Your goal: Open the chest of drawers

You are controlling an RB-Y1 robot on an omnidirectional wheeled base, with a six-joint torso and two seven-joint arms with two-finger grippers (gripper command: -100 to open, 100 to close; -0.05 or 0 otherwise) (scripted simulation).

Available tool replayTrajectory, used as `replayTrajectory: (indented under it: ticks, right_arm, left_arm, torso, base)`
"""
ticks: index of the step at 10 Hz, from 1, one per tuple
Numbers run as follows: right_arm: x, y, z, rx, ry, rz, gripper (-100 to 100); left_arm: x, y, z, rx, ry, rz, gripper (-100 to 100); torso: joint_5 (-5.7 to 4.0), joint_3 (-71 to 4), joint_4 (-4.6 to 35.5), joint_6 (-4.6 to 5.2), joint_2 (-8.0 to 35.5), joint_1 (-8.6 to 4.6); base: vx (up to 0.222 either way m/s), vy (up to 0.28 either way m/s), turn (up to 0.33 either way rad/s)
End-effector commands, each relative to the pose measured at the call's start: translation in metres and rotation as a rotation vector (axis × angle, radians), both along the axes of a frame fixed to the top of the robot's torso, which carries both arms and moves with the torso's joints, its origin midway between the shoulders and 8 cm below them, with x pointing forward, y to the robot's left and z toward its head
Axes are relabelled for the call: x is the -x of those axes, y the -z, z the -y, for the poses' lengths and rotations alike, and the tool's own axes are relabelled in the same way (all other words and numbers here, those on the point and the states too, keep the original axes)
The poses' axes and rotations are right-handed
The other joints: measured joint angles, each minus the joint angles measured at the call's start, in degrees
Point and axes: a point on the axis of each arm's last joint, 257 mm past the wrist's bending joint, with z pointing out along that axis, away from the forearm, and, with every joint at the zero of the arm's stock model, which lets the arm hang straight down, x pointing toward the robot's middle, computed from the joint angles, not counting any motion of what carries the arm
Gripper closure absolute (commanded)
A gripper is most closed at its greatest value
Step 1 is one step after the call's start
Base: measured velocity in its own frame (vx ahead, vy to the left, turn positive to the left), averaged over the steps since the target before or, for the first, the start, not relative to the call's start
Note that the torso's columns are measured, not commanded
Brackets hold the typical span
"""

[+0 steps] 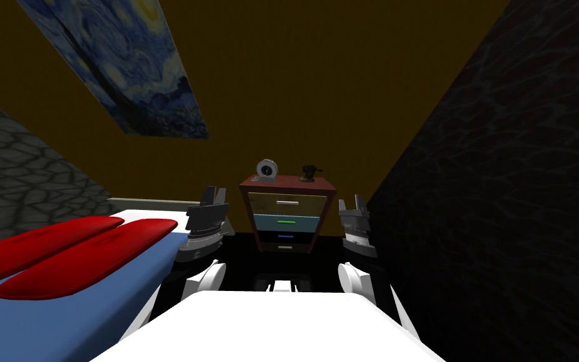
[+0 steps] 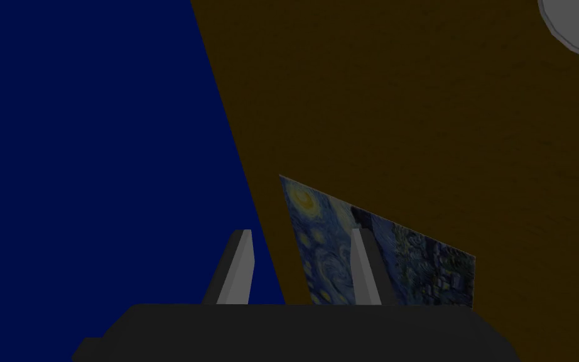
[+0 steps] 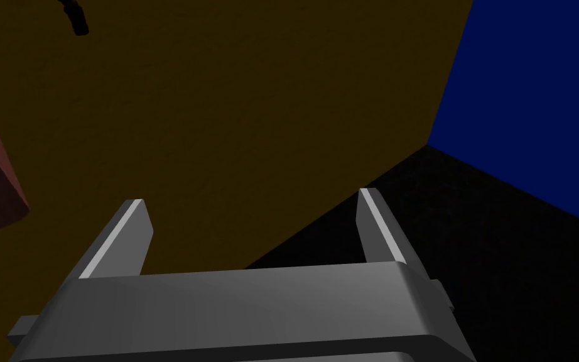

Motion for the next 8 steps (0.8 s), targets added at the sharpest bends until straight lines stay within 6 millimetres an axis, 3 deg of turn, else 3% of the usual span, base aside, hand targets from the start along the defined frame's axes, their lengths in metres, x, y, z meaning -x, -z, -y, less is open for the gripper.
replayTrajectory:
  ticks: [1,2,3,5,8]
  right_arm:
    - [0.0,0.0,0.0,0.0,0.0,0.0,0]
    - [0.0,0.0,0.0,0.0,0.0,0.0,0]
    - [-0.003,0.003,-0.006,0.073,-0.005,-0.024,-100]
    - [-0.006,0.008,-0.012,0.157,0.002,-0.051,-100]
    - [-0.012,0.017,-0.02,0.312,0.036,-0.099,-100]
  left_arm:
    - [0.0,0.0,0.0,0.0,0.0,0.0,0]
    - [0.0,0.0,0.0,0.0,0.0,0.0,0]
    - [0.0,0.0,0.0,0.0,0.0,0.0,0]
    - [0.0,0.0,0.0,0.0,0.0,-0.001,0]
    - [0.0,0.0,0.0,0.0,0.0,-0.001,0]
  torso:
    - [0.0,-8.46,4.23,0.0,4.23,0.0]
    - [0.0,-16.92,8.46,0.0,8.46,0.0]
    - [0.0,-25.38,12.69,0.0,12.69,0.0]
    - [0.03,-30.45,15.13,0.0,15.14,0.11]
    - [0.01,-30.76,15.36,0.0,15.34,0.04]
  base:
    - [0.0,0.0,0.0]
    - [0.0,0.0,0.0]
    - [0.008,0.024,-0.004]
    - [0.011,0.05,-0.007]
    - [0.019,0.07,-0.008]
